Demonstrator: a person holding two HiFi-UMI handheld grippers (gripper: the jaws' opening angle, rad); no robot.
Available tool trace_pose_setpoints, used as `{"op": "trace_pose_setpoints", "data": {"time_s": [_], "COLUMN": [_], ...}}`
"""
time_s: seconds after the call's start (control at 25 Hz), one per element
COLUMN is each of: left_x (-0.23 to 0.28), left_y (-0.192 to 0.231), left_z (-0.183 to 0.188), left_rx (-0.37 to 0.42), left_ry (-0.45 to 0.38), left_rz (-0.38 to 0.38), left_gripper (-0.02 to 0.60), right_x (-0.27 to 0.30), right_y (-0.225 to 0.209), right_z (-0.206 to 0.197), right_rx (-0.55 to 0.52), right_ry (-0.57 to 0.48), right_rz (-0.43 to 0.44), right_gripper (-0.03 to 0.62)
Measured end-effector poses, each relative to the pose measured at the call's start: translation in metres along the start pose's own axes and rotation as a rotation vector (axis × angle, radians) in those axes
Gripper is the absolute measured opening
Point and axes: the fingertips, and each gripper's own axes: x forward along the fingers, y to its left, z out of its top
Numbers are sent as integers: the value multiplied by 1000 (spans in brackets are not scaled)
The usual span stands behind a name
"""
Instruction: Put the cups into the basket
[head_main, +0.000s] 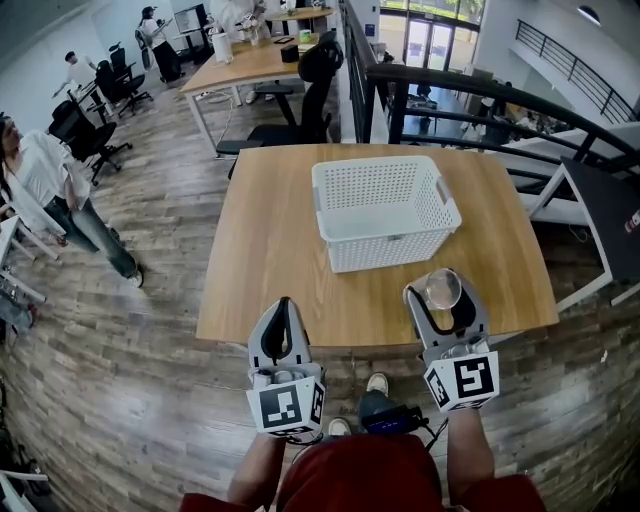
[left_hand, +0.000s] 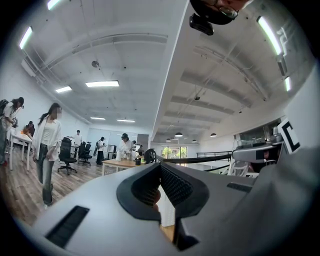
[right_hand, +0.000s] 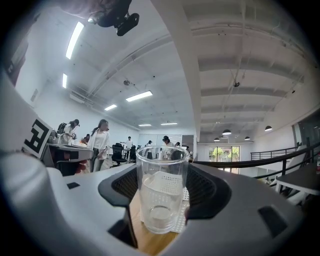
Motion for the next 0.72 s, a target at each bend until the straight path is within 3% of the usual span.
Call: {"op": "trace_pose_setpoints", "data": {"time_s": [0.72], "left_x": [85], "left_y": [-18], "left_z": [-4], "left_rx": [6], "left_ry": [16], "left_rz": [41], "left_gripper": [6], "right_x": [70], "right_y": [-58], "right_z": [-8], "right_rx": [10], "right_ry": [6], "right_rz": [51], "right_gripper": [276]}}
